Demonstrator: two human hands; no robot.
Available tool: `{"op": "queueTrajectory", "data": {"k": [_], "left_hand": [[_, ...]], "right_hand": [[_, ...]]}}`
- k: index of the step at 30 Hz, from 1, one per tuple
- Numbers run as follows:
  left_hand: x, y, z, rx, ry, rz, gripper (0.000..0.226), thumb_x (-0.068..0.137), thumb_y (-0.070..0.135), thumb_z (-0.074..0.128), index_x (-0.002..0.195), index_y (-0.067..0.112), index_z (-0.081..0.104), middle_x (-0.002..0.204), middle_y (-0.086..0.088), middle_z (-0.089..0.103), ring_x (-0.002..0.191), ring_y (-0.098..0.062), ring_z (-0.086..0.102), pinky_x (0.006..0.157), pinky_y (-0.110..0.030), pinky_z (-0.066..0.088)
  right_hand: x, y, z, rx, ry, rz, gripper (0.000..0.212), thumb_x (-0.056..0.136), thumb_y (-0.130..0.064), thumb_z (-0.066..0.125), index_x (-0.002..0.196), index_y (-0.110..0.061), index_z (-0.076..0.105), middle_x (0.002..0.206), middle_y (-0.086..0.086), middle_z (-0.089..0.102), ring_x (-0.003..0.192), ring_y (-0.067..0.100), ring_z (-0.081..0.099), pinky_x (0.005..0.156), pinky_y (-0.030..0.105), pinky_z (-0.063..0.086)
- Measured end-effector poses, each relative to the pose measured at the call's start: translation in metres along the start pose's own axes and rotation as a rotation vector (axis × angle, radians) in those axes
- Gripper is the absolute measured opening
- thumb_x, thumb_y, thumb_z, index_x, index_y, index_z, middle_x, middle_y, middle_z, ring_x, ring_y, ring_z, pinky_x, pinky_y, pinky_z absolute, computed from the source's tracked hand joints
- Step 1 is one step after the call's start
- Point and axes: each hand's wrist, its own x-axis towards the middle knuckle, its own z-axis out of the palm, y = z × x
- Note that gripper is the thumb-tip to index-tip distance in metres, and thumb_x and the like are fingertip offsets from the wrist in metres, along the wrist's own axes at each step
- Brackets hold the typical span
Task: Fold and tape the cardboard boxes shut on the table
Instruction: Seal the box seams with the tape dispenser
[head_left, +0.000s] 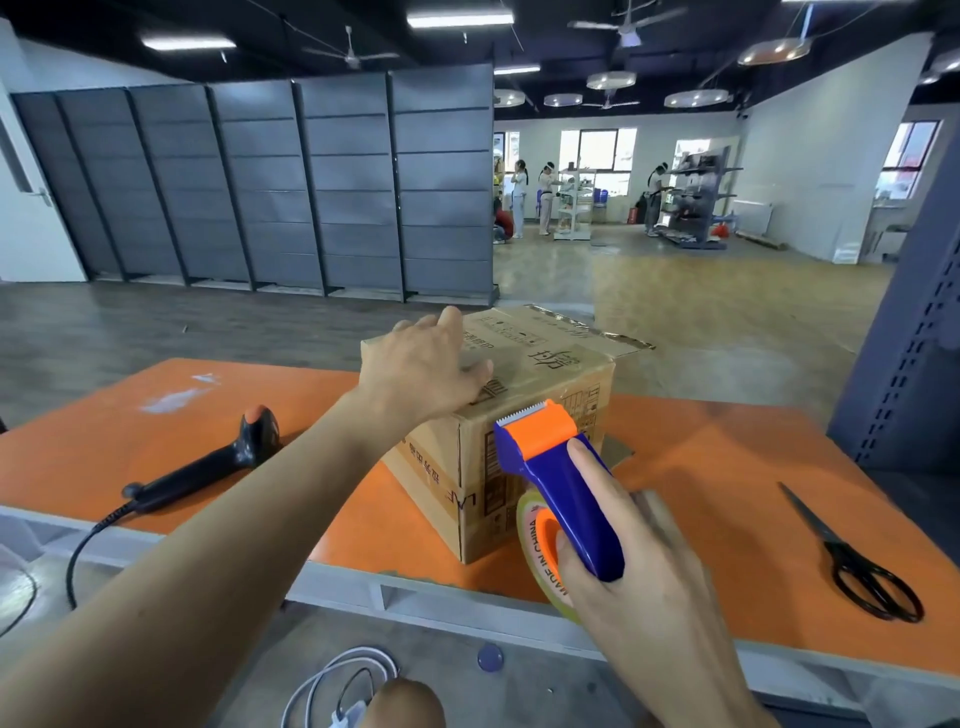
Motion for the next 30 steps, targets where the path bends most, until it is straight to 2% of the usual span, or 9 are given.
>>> {"op": "queueTrajectory", "data": {"k": [3, 5, 7, 11, 14, 16, 18, 25, 30], "left_hand": [[-0.004, -0.003, 0.003, -0.1, 0.066, -0.02, 0.011, 0.097, 0.03, 0.056, 0.105, 0.023, 0.052, 0.106, 0.002, 0.061, 0.099, -0.024, 0.054, 0.072, -0.036, 0.04], [-0.007, -0.001, 0.003, -0.159, 0.126, 0.016, 0.015, 0.095, 0.014, 0.057, 0.106, 0.022, 0.064, 0.104, 0.003, 0.058, 0.105, -0.026, 0.056, 0.078, -0.04, 0.048], [-0.014, 0.002, 0.0, -0.284, 0.184, 0.116, 0.022, 0.096, 0.008, 0.056, 0.103, 0.021, 0.073, 0.106, 0.006, 0.061, 0.104, -0.019, 0.059, 0.082, -0.038, 0.052], [-0.038, 0.004, -0.001, -0.45, 0.001, 0.333, 0.022, 0.104, 0.021, 0.054, 0.11, 0.025, 0.075, 0.113, 0.015, 0.07, 0.103, -0.001, 0.06, 0.091, -0.021, 0.048], [-0.045, -0.001, 0.003, -0.476, -0.047, 0.313, 0.03, 0.108, 0.028, 0.048, 0.129, 0.027, 0.069, 0.131, 0.016, 0.066, 0.121, 0.0, 0.056, 0.099, -0.012, 0.042], [-0.047, 0.0, 0.006, -0.436, -0.038, 0.316, 0.035, 0.108, 0.034, 0.045, 0.134, 0.025, 0.066, 0.139, 0.016, 0.062, 0.13, -0.005, 0.054, 0.106, -0.023, 0.043], [-0.046, 0.003, 0.008, -0.384, -0.033, 0.317, 0.038, 0.109, 0.039, 0.041, 0.135, 0.027, 0.066, 0.141, 0.017, 0.06, 0.131, -0.006, 0.054, 0.107, -0.031, 0.045], [-0.045, 0.004, 0.011, -0.281, -0.028, 0.295, 0.043, 0.105, 0.048, 0.045, 0.143, 0.033, 0.058, 0.149, 0.018, 0.052, 0.141, -0.002, 0.044, 0.115, -0.031, 0.04], [-0.05, 0.016, 0.015, -0.247, 0.008, 0.246, 0.051, 0.102, 0.052, 0.049, 0.147, 0.03, 0.053, 0.152, 0.015, 0.049, 0.142, -0.006, 0.044, 0.115, -0.03, 0.038]], "right_hand": [[0.002, 0.004, 0.004, 0.016, -0.015, 0.011, 0.073, 0.08, -0.063, 0.05, 0.143, -0.073, 0.015, 0.095, -0.015, 0.047, 0.091, -0.002, 0.054, 0.072, 0.012, 0.047], [0.002, 0.006, 0.006, 0.022, -0.037, 0.016, 0.074, 0.08, -0.061, 0.05, 0.144, -0.072, 0.015, 0.094, -0.014, 0.047, 0.089, 0.0, 0.053, 0.07, 0.015, 0.048], [0.002, 0.007, 0.005, 0.034, -0.042, 0.018, 0.074, 0.08, -0.059, 0.05, 0.145, -0.071, 0.017, 0.092, -0.013, 0.046, 0.085, 0.003, 0.054, 0.063, 0.019, 0.048], [0.004, 0.005, 0.006, 0.045, -0.048, 0.022, 0.074, 0.08, -0.058, 0.051, 0.146, -0.07, 0.018, 0.091, -0.012, 0.046, 0.076, 0.007, 0.057, 0.06, 0.022, 0.048], [0.005, 0.006, 0.006, 0.056, -0.054, 0.026, 0.075, 0.079, -0.057, 0.051, 0.144, -0.072, 0.016, 0.091, -0.011, 0.046, 0.076, 0.007, 0.056, 0.063, 0.022, 0.048], [0.003, 0.004, 0.005, 0.063, -0.046, 0.026, 0.075, 0.079, -0.056, 0.052, 0.142, -0.075, 0.015, 0.09, -0.011, 0.047, 0.081, 0.007, 0.055, 0.066, 0.021, 0.048], [-0.001, 0.002, 0.002, 0.067, -0.011, 0.017, 0.075, 0.08, -0.054, 0.055, 0.142, -0.074, 0.019, 0.088, -0.011, 0.047, 0.083, 0.006, 0.054, 0.069, 0.018, 0.047], [-0.011, -0.006, -0.019, 0.052, 0.041, 0.032, 0.07, 0.077, -0.054, 0.056, 0.142, -0.067, 0.033, 0.082, -0.008, 0.047, 0.078, 0.01, 0.055, 0.069, 0.02, 0.046], [-0.006, -0.01, -0.033, -0.01, -0.089, 0.062, 0.069, 0.07, -0.07, 0.037, 0.136, -0.077, 0.022, 0.084, -0.008, 0.05, 0.07, 0.011, 0.057, 0.061, 0.027, 0.049]]}}
